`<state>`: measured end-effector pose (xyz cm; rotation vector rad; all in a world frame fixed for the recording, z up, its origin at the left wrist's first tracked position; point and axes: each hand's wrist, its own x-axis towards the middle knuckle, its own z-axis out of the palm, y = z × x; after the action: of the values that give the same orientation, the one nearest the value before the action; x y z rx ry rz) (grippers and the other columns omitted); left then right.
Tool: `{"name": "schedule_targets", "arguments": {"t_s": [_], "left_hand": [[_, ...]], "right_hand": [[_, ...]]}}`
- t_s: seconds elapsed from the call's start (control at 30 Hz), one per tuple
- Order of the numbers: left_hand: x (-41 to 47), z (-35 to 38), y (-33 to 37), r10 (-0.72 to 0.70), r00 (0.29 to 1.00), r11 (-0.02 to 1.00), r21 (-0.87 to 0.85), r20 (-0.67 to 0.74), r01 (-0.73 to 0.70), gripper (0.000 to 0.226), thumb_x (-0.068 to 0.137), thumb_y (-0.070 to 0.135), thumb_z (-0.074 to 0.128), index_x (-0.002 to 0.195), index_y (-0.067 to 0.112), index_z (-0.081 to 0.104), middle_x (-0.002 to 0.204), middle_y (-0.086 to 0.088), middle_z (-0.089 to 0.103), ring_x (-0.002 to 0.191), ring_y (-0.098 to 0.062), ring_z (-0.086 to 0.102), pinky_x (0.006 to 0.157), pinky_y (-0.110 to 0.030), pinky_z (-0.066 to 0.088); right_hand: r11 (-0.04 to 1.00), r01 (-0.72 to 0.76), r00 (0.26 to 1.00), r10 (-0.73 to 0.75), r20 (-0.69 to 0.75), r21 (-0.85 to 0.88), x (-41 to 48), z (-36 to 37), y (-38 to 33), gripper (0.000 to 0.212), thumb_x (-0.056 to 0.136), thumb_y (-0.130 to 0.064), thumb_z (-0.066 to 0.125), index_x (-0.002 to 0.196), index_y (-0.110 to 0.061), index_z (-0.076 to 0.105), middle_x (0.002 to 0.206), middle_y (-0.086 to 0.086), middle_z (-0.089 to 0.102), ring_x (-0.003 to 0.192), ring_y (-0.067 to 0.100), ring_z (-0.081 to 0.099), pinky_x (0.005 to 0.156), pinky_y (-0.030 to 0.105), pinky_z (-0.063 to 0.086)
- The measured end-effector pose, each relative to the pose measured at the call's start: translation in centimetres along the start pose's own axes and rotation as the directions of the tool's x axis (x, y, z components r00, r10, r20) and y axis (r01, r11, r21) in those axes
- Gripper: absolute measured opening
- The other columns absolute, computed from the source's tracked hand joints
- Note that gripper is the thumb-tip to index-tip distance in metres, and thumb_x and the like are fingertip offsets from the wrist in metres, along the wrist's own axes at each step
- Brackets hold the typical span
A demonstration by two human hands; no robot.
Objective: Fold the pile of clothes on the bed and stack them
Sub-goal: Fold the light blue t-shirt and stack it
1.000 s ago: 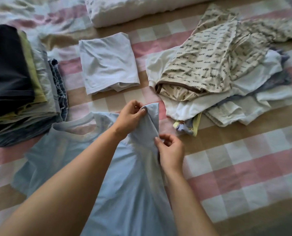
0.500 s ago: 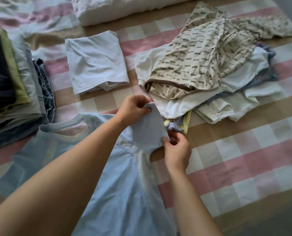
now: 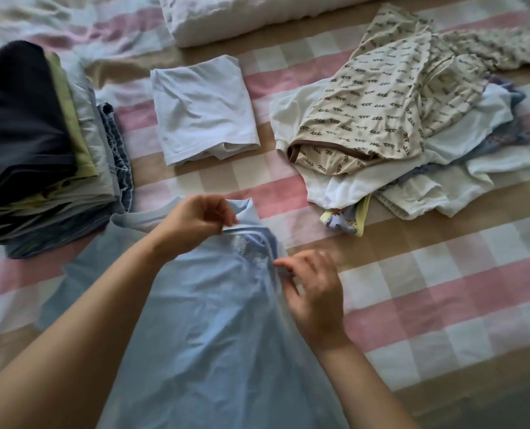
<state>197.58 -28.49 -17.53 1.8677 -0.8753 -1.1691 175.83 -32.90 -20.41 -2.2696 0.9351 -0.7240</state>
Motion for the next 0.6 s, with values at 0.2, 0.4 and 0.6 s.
{"name": "schedule_targets", "arguments": {"t_s": [0.2, 0.4, 0.6], "left_hand": [[-0.7, 1.1, -3.3, 0.083, 0.931, 0.940, 0.337, -0.356, 0.045, 0.026, 0.069, -0.018, 0.047, 0.066, 0.005, 0.059, 0.076, -0.012, 0.059, 0.077, -0.027, 0.055, 0.072, -0.031, 0.040], [0.4, 4.9, -4.0, 0.164, 0.945, 0.861, 0.508, -0.283, 0.003, 0.039, 0.084, 0.014, 0.062, 0.122, 0.013, 0.057, 0.119, -0.010, 0.056, 0.110, -0.032, 0.046, 0.090, -0.041, 0.041], [2.3, 5.8, -3.7, -0.053, 0.887, 0.957, 0.232, -0.459, 0.177, 0.024, 0.086, 0.024, 0.062, 0.109, 0.019, 0.059, 0.108, -0.003, 0.065, 0.104, -0.024, 0.058, 0.089, -0.038, 0.044]], "right_hand": [[0.999, 0.023, 0.991, -0.026, 0.128, 0.027, -2.0, 1.6, -0.8, 0.028, 0.086, -0.024, 0.052, 0.103, -0.008, 0.067, 0.101, 0.009, 0.063, 0.091, 0.025, 0.057, 0.083, 0.031, 0.044], [0.953, 0.178, 0.946, -0.097, 0.309, -0.245, -3.3, 3.0, 0.2, 0.036, 0.083, -0.017, 0.050, 0.113, -0.005, 0.065, 0.122, 0.013, 0.062, 0.112, 0.029, 0.060, 0.088, 0.043, 0.052], [0.947, 0.115, 0.976, -0.053, 0.210, -0.298, -4.0, 2.9, 1.9, 0.041, 0.070, -0.016, 0.065, 0.111, -0.013, 0.067, 0.105, 0.005, 0.066, 0.098, 0.018, 0.047, 0.073, 0.032, 0.049]]}}
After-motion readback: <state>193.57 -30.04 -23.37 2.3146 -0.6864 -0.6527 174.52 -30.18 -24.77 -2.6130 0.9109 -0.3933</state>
